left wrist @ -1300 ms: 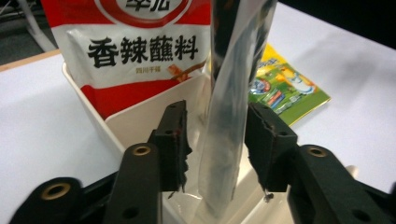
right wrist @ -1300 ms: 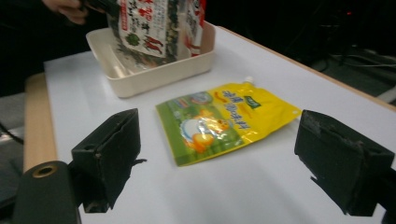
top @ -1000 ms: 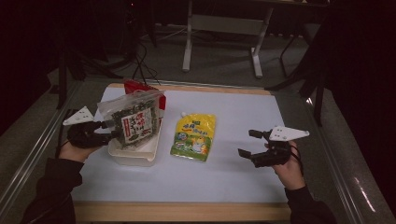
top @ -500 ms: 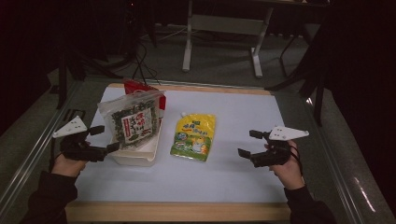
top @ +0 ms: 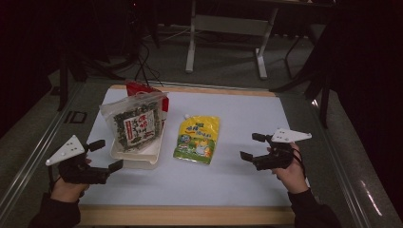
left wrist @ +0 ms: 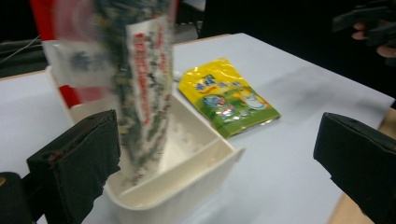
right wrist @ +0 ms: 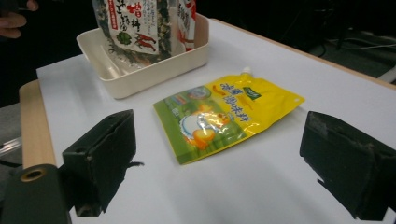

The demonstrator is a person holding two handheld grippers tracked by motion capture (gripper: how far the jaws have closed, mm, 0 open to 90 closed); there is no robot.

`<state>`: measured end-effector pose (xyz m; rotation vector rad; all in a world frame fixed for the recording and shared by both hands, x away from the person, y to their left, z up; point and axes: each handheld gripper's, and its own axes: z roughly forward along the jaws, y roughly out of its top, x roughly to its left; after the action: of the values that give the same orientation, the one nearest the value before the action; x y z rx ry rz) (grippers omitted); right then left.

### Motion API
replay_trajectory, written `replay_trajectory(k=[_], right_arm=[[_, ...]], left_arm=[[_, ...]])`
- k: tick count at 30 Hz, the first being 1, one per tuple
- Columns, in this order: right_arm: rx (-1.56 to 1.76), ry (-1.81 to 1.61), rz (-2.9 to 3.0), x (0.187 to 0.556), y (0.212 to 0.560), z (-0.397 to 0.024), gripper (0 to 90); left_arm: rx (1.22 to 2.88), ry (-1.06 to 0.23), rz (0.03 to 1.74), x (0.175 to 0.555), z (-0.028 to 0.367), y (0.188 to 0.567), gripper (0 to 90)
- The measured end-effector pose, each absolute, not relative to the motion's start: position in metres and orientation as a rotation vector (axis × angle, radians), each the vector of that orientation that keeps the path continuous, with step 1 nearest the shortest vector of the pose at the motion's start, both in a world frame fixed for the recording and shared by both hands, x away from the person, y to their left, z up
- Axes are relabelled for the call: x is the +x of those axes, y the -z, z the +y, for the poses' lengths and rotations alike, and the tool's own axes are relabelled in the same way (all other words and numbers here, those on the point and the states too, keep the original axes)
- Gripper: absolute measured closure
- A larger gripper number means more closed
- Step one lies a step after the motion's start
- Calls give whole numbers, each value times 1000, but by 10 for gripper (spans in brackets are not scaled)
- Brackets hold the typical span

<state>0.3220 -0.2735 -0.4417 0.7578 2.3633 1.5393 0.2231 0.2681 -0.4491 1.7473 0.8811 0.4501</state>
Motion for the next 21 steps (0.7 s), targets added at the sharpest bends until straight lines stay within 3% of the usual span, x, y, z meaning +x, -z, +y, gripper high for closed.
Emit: replay_trajectory(k=[13,21], right_arm=[[712,-1510,2330,326,449,-273,137],[692,-1475,2368,323,452,-263,107]], left_arm=[[1825,-356,766,218,213,470,18],[1826,-332,739,219,187,486,17]])
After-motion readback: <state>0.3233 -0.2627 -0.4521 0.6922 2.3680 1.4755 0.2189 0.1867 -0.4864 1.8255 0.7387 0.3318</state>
